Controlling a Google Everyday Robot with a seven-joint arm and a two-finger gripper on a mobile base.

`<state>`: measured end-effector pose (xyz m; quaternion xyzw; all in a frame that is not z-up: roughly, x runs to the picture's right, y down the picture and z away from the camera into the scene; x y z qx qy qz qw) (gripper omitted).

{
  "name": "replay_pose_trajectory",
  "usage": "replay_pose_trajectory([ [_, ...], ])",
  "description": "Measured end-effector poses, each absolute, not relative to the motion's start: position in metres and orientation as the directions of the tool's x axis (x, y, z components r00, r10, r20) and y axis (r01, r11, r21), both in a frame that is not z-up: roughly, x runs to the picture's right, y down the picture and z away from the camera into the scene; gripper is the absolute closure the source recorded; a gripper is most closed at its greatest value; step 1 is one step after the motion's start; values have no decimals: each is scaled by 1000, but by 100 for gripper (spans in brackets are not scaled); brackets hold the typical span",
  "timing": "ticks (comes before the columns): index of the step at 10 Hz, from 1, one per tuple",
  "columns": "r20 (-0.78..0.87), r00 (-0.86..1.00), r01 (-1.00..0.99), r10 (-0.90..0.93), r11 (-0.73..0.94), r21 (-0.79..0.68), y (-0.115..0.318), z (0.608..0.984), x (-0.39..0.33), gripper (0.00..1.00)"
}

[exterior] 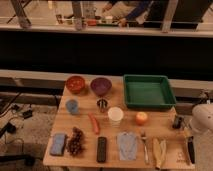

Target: Wipe table surface with brush

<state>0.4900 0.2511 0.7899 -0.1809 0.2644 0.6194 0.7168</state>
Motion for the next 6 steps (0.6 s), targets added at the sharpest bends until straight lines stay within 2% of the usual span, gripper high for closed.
replay_pose_trajectory([
  [6, -609, 124, -985, 784, 173, 22, 257, 786, 468, 100],
])
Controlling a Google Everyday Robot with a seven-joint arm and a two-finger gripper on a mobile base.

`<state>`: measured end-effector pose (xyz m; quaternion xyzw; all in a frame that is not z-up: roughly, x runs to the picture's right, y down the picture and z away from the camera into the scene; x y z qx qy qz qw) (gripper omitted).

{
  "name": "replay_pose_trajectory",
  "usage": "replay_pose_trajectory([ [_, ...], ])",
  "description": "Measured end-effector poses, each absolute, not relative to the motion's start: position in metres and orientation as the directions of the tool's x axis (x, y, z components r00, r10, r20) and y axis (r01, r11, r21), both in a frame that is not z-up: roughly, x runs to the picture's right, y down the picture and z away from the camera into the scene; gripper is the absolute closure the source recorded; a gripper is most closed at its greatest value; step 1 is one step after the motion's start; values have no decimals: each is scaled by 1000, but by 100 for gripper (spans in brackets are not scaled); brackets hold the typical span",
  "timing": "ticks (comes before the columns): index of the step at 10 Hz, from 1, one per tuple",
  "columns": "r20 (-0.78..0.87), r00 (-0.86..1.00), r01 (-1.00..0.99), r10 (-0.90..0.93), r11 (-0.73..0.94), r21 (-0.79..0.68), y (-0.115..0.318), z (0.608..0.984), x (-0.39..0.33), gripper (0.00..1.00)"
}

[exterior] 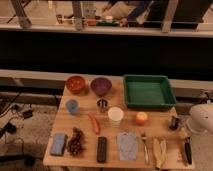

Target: Wipe table surface with brush

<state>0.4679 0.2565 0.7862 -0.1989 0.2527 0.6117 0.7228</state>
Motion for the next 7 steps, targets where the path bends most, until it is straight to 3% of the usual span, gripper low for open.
replay_pose_trajectory([
  [7, -606, 216, -974, 765, 216, -74, 269, 774, 430, 100],
])
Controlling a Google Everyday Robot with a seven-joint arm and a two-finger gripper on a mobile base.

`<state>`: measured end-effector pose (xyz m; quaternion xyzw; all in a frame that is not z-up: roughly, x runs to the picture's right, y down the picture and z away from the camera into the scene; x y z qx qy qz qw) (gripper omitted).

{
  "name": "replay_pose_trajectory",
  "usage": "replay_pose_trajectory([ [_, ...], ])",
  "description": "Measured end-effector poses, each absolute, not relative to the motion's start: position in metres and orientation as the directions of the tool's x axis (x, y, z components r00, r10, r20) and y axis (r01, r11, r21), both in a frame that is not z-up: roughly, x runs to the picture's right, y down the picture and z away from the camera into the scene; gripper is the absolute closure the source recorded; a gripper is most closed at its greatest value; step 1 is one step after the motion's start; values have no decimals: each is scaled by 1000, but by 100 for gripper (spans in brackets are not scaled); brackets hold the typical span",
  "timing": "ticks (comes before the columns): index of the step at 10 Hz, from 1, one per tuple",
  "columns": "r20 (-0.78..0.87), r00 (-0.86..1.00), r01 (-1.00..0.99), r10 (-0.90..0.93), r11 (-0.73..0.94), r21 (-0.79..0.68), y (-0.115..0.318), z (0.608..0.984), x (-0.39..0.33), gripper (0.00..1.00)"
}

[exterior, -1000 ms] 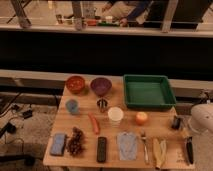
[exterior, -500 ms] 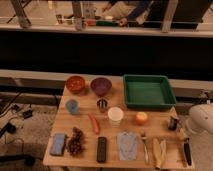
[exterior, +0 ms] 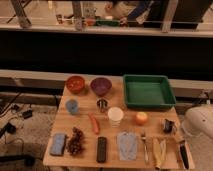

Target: Wipe table surface with brush

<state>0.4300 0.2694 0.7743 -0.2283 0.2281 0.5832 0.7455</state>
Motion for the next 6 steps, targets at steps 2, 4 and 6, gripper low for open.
replay_pose_trajectory([
  [2, -609, 226, -971, 761, 223, -82, 273, 766, 430, 100],
  [4, -620, 223, -971, 752, 225, -77, 276, 760, 434, 100],
  [6, -636, 204, -974, 744, 223, -51, 280, 759, 450, 100],
])
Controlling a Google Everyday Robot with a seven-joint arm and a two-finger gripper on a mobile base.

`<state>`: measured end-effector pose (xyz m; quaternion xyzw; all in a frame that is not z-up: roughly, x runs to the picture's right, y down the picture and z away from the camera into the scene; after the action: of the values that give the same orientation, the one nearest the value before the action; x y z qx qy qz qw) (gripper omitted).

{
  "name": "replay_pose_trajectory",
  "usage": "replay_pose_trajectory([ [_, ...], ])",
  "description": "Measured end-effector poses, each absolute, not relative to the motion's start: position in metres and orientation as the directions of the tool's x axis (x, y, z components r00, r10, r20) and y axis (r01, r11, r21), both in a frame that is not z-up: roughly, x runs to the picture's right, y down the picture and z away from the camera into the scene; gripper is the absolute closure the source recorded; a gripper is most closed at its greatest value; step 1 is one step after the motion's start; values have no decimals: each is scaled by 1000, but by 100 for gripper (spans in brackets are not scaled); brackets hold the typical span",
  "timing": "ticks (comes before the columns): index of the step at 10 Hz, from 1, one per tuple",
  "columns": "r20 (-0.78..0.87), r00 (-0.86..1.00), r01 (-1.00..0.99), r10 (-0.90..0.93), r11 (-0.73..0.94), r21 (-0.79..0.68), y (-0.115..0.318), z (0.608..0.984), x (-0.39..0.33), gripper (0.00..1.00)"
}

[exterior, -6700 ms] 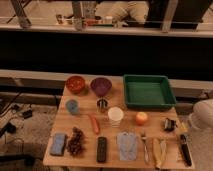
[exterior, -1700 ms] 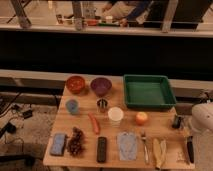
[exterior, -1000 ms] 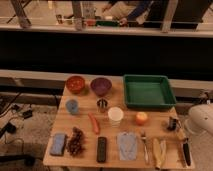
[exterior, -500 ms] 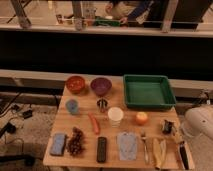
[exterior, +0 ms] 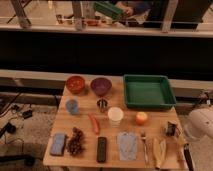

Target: Wipe table surface with brush

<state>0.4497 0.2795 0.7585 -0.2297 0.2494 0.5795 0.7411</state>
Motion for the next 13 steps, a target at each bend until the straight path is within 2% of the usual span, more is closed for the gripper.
replay_pose_trajectory([
  [7, -660, 123, -975, 741, 214, 58, 275, 787, 480, 100],
  [10, -641, 136, -972, 755, 226, 59, 263, 801, 463, 100],
  [13, -620, 174, -973, 765, 232, 13, 262, 795, 429, 100],
])
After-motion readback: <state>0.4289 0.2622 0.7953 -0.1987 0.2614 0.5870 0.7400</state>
